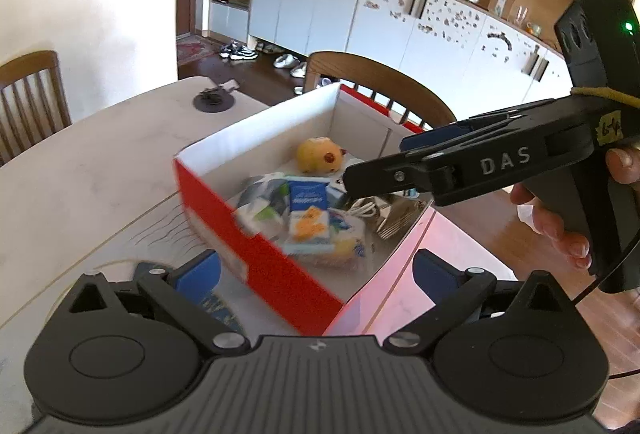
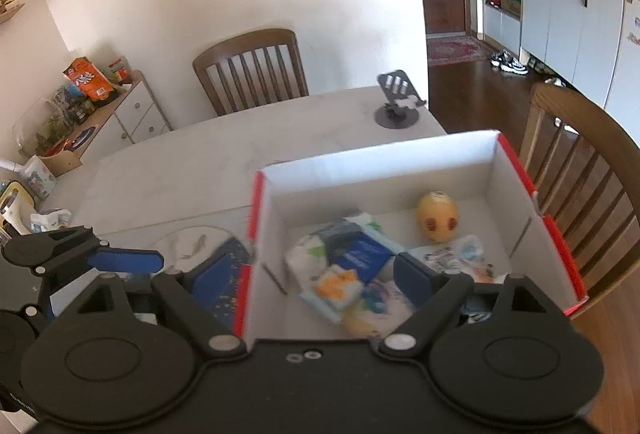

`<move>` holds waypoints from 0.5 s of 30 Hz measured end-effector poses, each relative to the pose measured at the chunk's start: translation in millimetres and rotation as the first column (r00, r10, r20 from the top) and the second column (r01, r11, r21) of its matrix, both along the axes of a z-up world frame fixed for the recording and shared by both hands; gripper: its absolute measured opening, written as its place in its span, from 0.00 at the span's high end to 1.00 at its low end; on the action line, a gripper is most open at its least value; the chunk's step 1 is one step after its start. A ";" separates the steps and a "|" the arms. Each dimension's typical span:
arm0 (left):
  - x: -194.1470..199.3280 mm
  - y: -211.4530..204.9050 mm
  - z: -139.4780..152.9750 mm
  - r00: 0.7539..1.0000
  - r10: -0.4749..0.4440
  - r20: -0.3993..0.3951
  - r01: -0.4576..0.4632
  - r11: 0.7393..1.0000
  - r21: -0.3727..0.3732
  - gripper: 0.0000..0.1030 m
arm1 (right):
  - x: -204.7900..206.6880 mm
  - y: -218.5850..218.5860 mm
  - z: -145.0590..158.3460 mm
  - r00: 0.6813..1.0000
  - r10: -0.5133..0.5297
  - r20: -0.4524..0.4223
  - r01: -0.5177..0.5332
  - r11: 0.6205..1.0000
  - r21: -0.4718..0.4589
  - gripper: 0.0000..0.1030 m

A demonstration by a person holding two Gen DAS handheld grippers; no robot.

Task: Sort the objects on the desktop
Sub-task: 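Move both open tools back toward the black items on the mat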

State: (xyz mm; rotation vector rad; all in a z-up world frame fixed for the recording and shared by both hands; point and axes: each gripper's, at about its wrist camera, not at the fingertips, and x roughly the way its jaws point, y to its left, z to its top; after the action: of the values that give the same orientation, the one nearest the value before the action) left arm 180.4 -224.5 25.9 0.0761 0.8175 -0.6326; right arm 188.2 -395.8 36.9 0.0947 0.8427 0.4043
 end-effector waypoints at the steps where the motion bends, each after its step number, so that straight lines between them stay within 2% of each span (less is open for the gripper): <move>1: -2.8 6.9 0.8 1.000 0.006 0.002 -0.006 1.000 -0.005 0.00 | -2.9 5.1 1.8 1.000 0.001 0.005 -0.001 1.000 0.003 0.12; 15: -42.7 99.1 -2.2 0.994 0.103 0.028 -0.102 0.994 -0.029 0.00 | -36.5 83.5 1.5 1.000 0.022 0.015 -0.022 0.999 -0.024 0.11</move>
State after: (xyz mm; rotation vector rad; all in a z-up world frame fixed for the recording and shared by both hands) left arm 137.6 -125.4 23.7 0.0182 0.7794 -0.5442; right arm 151.7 -312.3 38.4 0.0605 0.8341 0.4150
